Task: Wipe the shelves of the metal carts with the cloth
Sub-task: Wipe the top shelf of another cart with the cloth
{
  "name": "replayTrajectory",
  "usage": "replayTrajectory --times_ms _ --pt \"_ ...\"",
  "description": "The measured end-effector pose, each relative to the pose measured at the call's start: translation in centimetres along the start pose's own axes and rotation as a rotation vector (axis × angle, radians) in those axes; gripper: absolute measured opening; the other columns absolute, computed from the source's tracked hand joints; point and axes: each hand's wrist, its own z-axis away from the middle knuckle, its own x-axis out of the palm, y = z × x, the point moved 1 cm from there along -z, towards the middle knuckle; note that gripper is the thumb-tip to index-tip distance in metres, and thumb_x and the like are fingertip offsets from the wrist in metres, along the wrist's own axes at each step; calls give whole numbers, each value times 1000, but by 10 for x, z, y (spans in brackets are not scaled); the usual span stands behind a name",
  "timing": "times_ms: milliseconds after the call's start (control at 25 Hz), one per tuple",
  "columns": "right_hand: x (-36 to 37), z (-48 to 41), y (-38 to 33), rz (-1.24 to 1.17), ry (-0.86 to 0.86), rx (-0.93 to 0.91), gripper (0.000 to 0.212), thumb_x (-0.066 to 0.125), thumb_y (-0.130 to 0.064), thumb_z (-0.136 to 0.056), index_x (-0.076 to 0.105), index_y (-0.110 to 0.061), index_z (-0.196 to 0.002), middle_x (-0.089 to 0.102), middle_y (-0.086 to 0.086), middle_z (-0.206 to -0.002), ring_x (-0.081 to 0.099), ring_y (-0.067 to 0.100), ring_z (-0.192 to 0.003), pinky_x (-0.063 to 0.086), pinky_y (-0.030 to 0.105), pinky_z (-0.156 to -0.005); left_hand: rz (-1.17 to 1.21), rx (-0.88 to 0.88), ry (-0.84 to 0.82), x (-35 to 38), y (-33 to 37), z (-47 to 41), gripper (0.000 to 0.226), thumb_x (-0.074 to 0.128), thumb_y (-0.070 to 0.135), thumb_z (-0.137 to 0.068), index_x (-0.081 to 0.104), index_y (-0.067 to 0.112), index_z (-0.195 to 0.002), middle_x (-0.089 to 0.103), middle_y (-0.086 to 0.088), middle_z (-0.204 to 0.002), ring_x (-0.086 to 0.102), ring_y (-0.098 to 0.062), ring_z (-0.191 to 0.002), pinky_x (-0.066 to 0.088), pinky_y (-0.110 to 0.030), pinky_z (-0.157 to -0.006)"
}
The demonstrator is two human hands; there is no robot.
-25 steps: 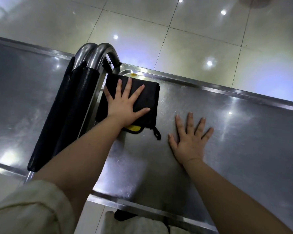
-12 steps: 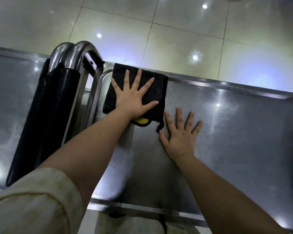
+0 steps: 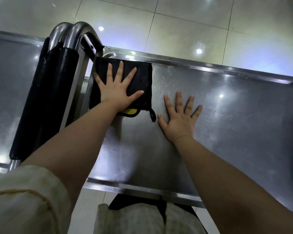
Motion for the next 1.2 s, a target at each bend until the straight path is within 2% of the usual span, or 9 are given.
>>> replayTrajectory --times_ms 240,320,400,520,680,800,880,1000,1200 --pt "-5 1 2 -2 -1 -48 73 11 -69 -90 -7 -37 -153 -13 -1 -163 -20 39 -145 -8 73 -107 7 -61 38 50 19 153 85 13 88 -78 -5 49 -151 -7 0 -164 -15 -34 -148 -4 -73 -108" --pt "-6 7 4 -25 13 -79 73 14 -66 -91 3 -33 -155 -4 -3 -164 -14 37 -147 -6 74 -106 0 -87 -1 65 30 201 86 12 88 -77 -5 49 -151 -8 0 -164 -16 -33 -148 -4 -74 -108" --pt "-7 10 6 -11 20 -103 72 13 -65 -92 0 -33 -155 -6 -3 -164 -14 36 -147 -6 74 -105 14 -123 -25 69 36 219 86 10 89 -75 -8 50 -150 -12 1 -163 -21 -33 -147 -6 -74 -107" --pt "-7 12 16 41 -22 -160 70 11 -66 -93 -10 -36 -153 -14 -6 -162 -16 34 -147 -9 72 -107 100 -199 -34 63 48 210 86 12 89 -75 -9 51 -149 -15 2 -163 -25 -33 -145 -11 -74 -106" --pt "-9 18 72 -49 9 -99 67 26 -60 -97 3 -36 -155 -4 -4 -164 -7 32 -149 -10 61 -113 60 -254 -50 68 59 211 82 3 89 -75 -23 54 -144 -24 1 -160 -28 -37 -143 -9 -76 -105" --pt "-6 30 130 -159 78 64 66 30 -56 -96 17 -29 -155 9 2 -164 2 31 -149 5 49 -120 67 -195 24 79 65 225 82 10 89 -77 -6 53 -149 -10 2 -163 -20 -40 -145 -4 -78 -104" --pt "2 43 147 -147 98 156 71 20 -59 -91 15 -29 -155 9 2 -164 2 31 -149 3 47 -121 62 -157 53 82 67 224 80 15 88 -78 4 53 -150 -2 5 -164 -14 -42 -147 -3 -79 -102" --pt "13 50 145 -89 110 164 70 13 -58 -91 7 -31 -156 3 1 -164 -3 30 -149 -4 45 -118 41 -108 84 71 73 185 79 15 88 -78 4 55 -149 0 5 -164 -11 -44 -146 -5 -80 -102" --pt "16 45 146 -90 123 173 69 15 -59 -93 6 -32 -155 -2 -1 -163 -7 29 -149 -7 46 -119 45 -72 94 36 110 73 79 15 88 -78 -9 57 -146 -14 6 -163 -21 -43 -144 -10 -78 -101"
